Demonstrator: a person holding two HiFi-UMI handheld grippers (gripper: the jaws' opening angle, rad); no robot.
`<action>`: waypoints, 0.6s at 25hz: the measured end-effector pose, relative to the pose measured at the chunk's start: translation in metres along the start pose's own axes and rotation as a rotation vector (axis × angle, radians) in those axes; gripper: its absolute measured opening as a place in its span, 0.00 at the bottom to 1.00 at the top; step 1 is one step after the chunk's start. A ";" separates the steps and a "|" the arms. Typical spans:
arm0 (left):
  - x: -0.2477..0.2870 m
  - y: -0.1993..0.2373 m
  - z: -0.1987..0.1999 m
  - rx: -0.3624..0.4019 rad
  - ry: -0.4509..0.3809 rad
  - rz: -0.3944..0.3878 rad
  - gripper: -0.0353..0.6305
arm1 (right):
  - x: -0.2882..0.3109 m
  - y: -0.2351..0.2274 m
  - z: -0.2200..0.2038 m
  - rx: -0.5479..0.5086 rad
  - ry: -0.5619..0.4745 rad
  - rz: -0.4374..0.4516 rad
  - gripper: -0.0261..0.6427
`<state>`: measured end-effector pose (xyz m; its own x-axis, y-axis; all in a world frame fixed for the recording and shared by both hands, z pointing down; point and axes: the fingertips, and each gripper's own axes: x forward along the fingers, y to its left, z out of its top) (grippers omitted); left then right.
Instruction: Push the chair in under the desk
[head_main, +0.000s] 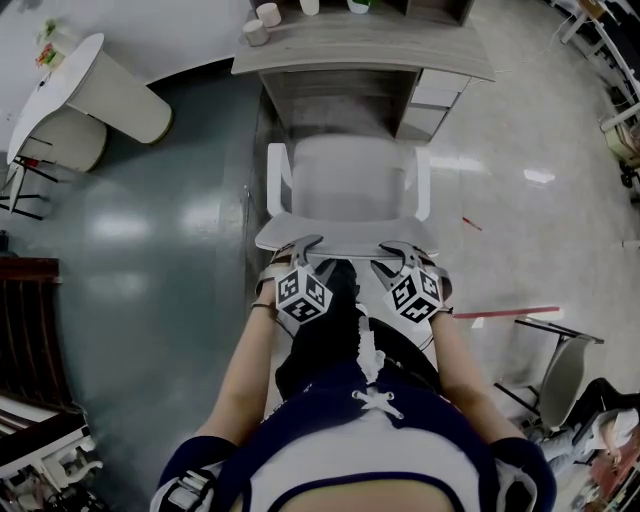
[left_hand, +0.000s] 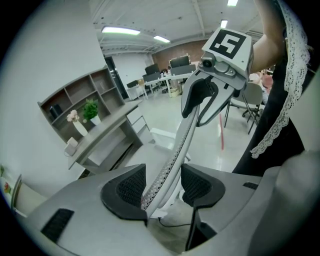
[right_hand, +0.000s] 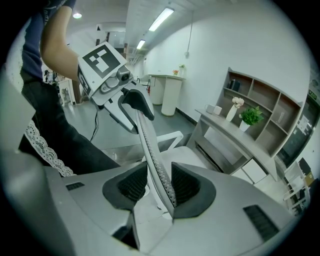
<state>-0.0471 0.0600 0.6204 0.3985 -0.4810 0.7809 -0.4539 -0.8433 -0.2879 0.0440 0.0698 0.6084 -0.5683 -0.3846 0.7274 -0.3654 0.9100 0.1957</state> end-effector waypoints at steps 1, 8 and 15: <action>0.000 0.001 0.000 0.000 0.000 -0.002 0.39 | 0.000 -0.001 0.000 0.001 -0.001 0.000 0.25; 0.002 0.006 0.000 0.014 -0.008 -0.010 0.39 | 0.004 -0.005 0.002 0.018 0.012 0.017 0.25; 0.005 0.009 0.004 0.009 -0.007 -0.038 0.37 | 0.006 -0.014 0.000 0.032 0.026 0.047 0.25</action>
<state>-0.0456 0.0490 0.6196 0.4208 -0.4502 0.7876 -0.4308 -0.8632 -0.2632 0.0457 0.0550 0.6103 -0.5660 -0.3372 0.7523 -0.3627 0.9213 0.1401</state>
